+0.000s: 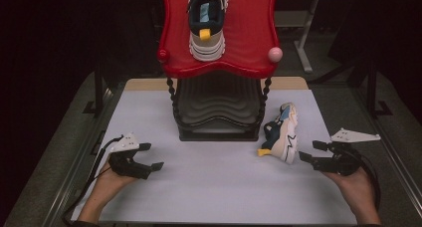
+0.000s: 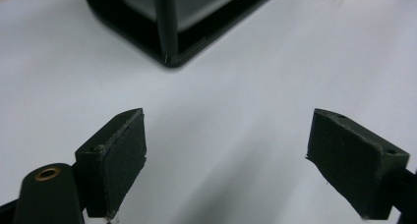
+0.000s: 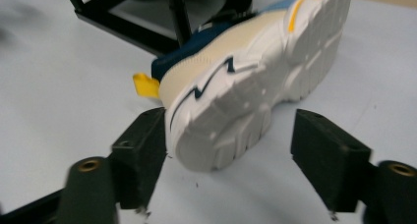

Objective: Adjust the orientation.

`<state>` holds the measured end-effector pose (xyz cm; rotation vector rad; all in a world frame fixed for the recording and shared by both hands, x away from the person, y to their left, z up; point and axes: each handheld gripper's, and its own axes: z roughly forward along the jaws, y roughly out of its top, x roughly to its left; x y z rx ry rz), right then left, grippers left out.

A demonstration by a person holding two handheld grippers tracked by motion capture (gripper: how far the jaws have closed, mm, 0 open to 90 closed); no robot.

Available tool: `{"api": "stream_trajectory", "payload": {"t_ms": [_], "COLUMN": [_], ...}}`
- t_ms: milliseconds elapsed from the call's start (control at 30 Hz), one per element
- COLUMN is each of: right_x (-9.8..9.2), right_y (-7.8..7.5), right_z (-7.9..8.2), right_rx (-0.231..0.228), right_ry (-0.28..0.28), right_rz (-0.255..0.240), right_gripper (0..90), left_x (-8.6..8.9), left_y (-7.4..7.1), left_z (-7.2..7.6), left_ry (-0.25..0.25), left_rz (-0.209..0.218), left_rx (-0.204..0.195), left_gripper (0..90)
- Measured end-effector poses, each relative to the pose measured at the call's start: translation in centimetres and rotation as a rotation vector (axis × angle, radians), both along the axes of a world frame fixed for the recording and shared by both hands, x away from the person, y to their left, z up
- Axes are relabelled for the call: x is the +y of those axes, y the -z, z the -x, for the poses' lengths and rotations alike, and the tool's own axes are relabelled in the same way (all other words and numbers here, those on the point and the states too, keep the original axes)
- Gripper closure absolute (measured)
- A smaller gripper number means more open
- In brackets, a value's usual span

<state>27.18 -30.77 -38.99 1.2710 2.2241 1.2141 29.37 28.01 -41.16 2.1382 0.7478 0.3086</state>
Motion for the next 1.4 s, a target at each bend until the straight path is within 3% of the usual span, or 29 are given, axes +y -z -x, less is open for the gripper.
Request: {"api": "stream_trajectory", "payload": {"t_ms": [33,67,133,167,267,300,367,467,533,800,933,1100,1400], "right_x": [0.0,0.1,0.2,0.5,1.1,1.1,1.6,2.3,2.6,2.6,2.2,1.8,-1.1], "right_y": [0.0,-0.4,-0.7,-1.2,-1.7,-1.7,-1.9,-2.0,-1.9,-1.0,-0.9,-0.9,-0.7], "right_z": [0.0,-0.4,-0.5,-0.9,-1.3,-1.3,-1.7,-2.4,-2.8,-3.6,-3.6,-3.3,-2.3], "right_rx": [0.000,-0.013,-0.019,-0.037,-0.054,-0.054,-0.053,-0.035,-0.026,0.022,0.039,0.035,0.052], "right_ry": [0.000,-0.007,-0.018,-0.030,-0.041,-0.041,-0.051,-0.079,-0.087,-0.068,-0.058,-0.044,0.025], "right_rz": [0.000,-0.010,-0.015,-0.024,-0.016,-0.016,-0.007,-0.001,0.008,0.059,0.026,0.031,0.040], "right_gripper": [30.4,38.7,42.5,53.5,69.0,69.0,79.1,89.2,89.4,89.6,89.7,89.8,89.7], "left_x": [0.0,0.2,0.4,0.5,0.6,0.6,0.5,0.5,0.6,0.5,0.5,0.5,0.5], "left_y": [0.0,0.7,1.0,1.4,2.3,2.3,2.9,3.7,4.1,4.2,4.2,4.2,4.2], "left_z": [0.0,0.0,0.0,0.0,0.0,0.0,0.0,-0.2,0.0,0.0,0.0,0.0,0.0], "left_ry": [0.000,-0.006,-0.013,-0.020,-0.021,-0.021,-0.020,-0.019,-0.013,-0.012,-0.012,-0.011,-0.012], "left_rz": [0.000,-0.018,-0.016,-0.016,-0.042,-0.042,-0.080,-0.091,-0.099,-0.106,-0.106,-0.107,-0.105], "left_rx": [0.000,0.012,0.017,0.021,0.033,0.033,0.039,0.049,0.030,0.025,0.025,0.024,0.024], "left_gripper": [14.2,14.2,14.2,14.2,14.2,14.2,14.2,14.1,13.9,14.0,14.0,14.0,14.0]}}
